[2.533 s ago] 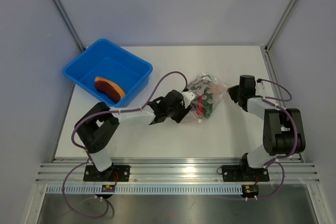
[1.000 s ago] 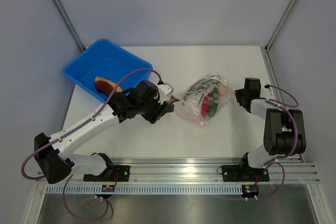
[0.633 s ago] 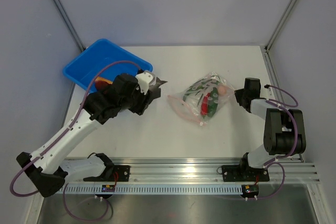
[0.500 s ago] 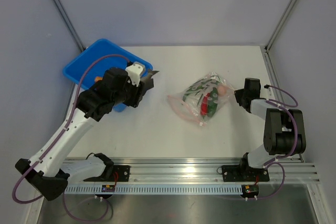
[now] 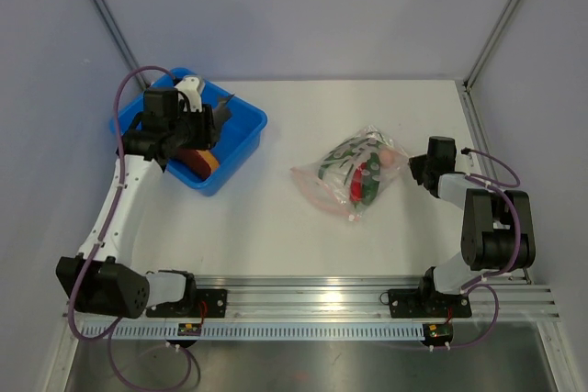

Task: Open the zip-top bag and remove the fake food
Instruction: Place the fake fish in the bin.

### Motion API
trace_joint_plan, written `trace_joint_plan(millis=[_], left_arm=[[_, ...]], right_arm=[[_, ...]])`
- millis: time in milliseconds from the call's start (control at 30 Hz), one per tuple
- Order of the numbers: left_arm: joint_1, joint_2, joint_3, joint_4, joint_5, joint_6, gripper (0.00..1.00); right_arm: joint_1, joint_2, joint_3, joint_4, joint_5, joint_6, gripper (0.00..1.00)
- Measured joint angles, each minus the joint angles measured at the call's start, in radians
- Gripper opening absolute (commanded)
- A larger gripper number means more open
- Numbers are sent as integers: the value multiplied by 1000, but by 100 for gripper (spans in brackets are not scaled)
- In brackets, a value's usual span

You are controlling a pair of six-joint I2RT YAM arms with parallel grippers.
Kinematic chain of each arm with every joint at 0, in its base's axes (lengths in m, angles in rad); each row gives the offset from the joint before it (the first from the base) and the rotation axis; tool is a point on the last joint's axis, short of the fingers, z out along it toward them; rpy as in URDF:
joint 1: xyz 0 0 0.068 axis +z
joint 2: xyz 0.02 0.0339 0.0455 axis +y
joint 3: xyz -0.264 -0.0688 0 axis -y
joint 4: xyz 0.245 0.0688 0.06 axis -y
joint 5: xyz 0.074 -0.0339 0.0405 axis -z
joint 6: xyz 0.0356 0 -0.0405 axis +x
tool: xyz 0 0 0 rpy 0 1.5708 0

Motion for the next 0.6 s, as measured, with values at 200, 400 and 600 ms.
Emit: trace_joint_plan(millis=[200, 400, 600], left_arm=[[93, 114, 0, 82, 55, -56, 45], [134, 243, 6, 135, 93, -84, 45], [148, 335, 10, 153, 97, -113, 49]], right_arm=[[0, 7, 0, 1, -8, 2, 0], [0, 16, 0, 5, -16, 4, 0], [0, 16, -8, 19, -31, 5, 0]])
